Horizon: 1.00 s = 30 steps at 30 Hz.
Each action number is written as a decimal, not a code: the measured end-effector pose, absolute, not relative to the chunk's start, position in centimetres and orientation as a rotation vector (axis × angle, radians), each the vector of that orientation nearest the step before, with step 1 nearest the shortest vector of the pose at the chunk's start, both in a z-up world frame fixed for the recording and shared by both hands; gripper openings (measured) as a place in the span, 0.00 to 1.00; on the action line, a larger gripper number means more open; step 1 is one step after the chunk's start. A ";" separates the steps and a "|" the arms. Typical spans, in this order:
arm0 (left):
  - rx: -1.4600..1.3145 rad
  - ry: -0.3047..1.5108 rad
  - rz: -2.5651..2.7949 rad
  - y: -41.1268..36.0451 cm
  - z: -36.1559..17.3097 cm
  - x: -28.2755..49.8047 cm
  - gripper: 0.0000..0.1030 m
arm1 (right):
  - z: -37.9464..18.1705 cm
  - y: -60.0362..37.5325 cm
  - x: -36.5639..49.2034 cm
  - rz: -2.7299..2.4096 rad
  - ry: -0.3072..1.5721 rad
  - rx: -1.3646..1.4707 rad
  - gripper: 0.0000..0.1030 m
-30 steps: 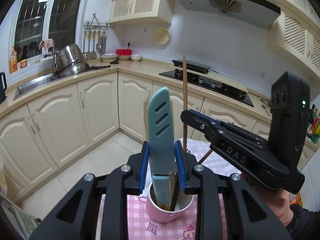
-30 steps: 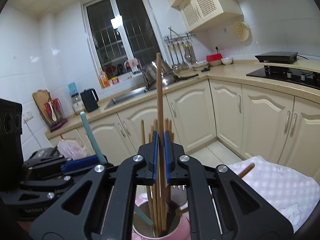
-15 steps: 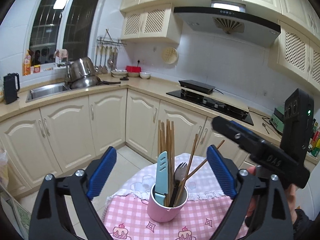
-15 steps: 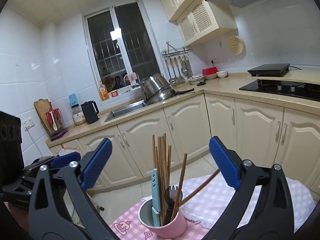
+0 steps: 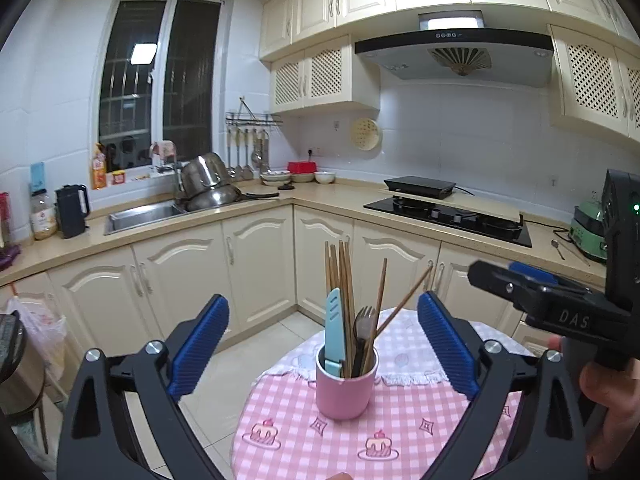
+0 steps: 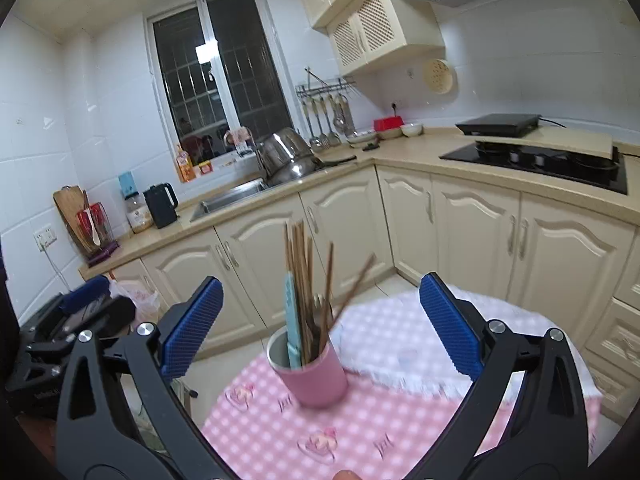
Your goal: Organize utensils
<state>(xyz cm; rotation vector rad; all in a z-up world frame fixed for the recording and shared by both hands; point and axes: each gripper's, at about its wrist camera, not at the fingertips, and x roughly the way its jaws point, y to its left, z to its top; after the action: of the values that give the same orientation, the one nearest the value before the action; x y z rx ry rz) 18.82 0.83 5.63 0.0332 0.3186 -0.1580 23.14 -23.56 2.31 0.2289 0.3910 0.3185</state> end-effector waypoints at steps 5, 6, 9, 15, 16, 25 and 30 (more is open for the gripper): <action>0.045 0.300 -0.120 -0.1 5.3 15.1 0.91 | 1.0 -24.1 19.9 0.275 0.429 0.202 0.94; 0.047 0.302 -0.115 -0.3 5.3 14.5 0.91 | 0.7 -24.1 19.2 0.269 0.435 0.199 0.94; 0.049 0.300 -0.107 -0.8 5.1 12.6 0.91 | 0.1 -24.3 17.0 0.241 0.437 0.188 0.94; 0.036 0.273 -0.102 -1.1 5.0 8.3 0.91 | 0.0 -24.0 12.6 0.201 0.423 0.160 0.94; 0.037 0.265 -0.099 -1.1 5.1 7.4 0.91 | 0.1 -23.9 11.9 0.197 0.419 0.152 0.94; 0.023 0.206 -0.076 -0.8 5.4 2.2 0.91 | 0.9 -22.5 6.2 0.150 0.346 0.088 0.94; -0.005 0.214 -0.081 -0.4 5.1 1.1 0.91 | 1.0 -21.5 4.9 0.154 0.328 0.078 0.94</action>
<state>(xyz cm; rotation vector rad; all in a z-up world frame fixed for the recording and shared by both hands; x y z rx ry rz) 1.10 -0.35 5.14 -0.0047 0.2141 -0.0814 4.85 -21.53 1.04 0.0781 0.3284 0.1542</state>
